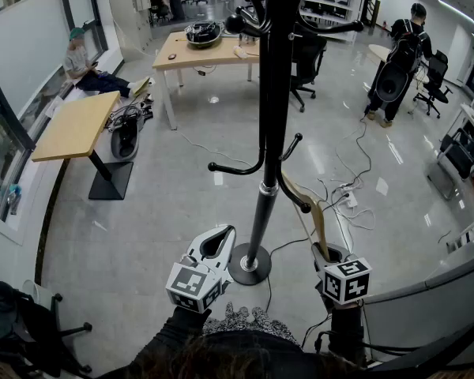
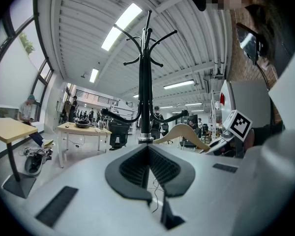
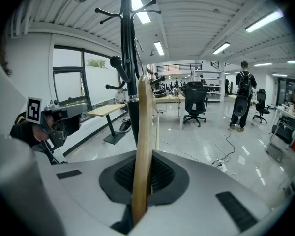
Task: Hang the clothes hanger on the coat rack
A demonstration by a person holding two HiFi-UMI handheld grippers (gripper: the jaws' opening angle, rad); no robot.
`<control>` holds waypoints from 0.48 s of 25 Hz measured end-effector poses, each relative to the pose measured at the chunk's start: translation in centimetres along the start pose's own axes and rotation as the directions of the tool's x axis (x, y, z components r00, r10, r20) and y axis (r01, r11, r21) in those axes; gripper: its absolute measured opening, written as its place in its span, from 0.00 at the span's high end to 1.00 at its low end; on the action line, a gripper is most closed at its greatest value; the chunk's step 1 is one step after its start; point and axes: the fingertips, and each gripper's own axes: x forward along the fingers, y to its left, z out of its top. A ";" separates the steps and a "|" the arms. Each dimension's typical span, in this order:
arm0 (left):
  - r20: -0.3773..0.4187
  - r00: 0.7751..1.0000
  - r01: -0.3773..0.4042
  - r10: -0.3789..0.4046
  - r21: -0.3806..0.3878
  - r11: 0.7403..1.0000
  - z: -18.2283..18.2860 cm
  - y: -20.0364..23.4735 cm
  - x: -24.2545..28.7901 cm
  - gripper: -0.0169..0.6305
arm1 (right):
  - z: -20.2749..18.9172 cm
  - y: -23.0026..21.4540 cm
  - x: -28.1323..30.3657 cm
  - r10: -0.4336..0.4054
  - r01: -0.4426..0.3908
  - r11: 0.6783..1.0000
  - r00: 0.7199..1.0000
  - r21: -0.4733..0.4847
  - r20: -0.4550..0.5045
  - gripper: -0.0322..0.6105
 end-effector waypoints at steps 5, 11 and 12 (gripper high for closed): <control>0.016 1.000 0.005 -0.006 0.001 1.000 -0.1 0.0 0.8 0.96 | 0.0 -0.1 1.0 0.019 -0.019 1.000 1.000 0.002 -0.004 0.94; 0.007 1.000 -0.019 0.019 -0.010 1.000 -0.9 0.5 1.3 0.96 | 0.7 -0.8 2.2 0.049 -0.049 0.999 0.999 -0.004 -0.004 0.94; 0.006 0.999 -0.037 0.037 -0.012 0.999 -0.9 0.7 1.4 0.96 | 0.8 -1.1 2.6 0.056 -0.056 0.998 0.998 -0.007 -0.007 0.94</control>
